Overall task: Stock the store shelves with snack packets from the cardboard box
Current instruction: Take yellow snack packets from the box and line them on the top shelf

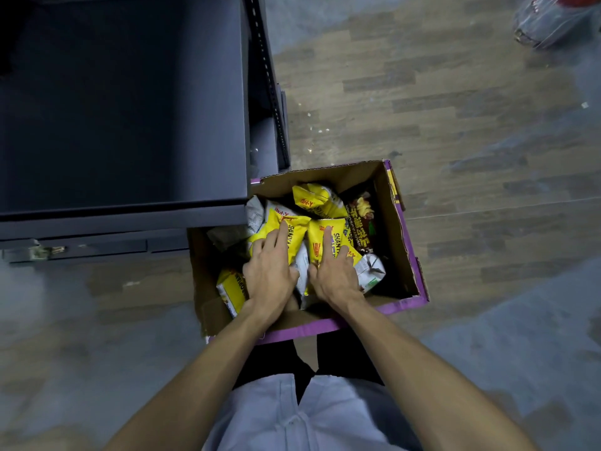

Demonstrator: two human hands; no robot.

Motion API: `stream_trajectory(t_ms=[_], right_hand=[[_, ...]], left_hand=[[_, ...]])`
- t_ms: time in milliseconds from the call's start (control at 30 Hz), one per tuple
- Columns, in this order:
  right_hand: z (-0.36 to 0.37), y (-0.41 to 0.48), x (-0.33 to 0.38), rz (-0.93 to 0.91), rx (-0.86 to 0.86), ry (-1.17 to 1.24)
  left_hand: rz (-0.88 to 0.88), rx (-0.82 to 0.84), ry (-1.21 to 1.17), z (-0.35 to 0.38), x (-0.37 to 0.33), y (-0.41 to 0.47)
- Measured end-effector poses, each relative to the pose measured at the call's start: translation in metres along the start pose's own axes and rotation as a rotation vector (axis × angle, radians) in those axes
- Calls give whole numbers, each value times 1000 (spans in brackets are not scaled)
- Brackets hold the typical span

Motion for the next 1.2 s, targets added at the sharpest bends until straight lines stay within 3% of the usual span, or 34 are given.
stream_trajectory(t_ms=[200,400,567,800,967,1200], right_hand=[[6,6,-6,26,39,8],[8,7,-4,34,43,-17],[9,9,-2,49,62,-51],[6,15,1,79,96,-46],[-3,9,4,105,79,-39],[-3,-7,0,137,119,22]], left_hand=[[53,-180,82,3,16,-5],[111,125,130,37,19,20],[125,236,151,53,14,40],[137,262,247,50,6,55],[32,256,50,43,17,42],[-19,197,32,42,24,12]])
Point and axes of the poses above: each hand's wrist, its own y-axis towards the middle knuckle, its own z-axis out of the palm, x = y × z, the point moved 4 cm from there along y, towards the middle knuckle, and after that the axes turned 13 degrees about y, right-handed, at the moved point
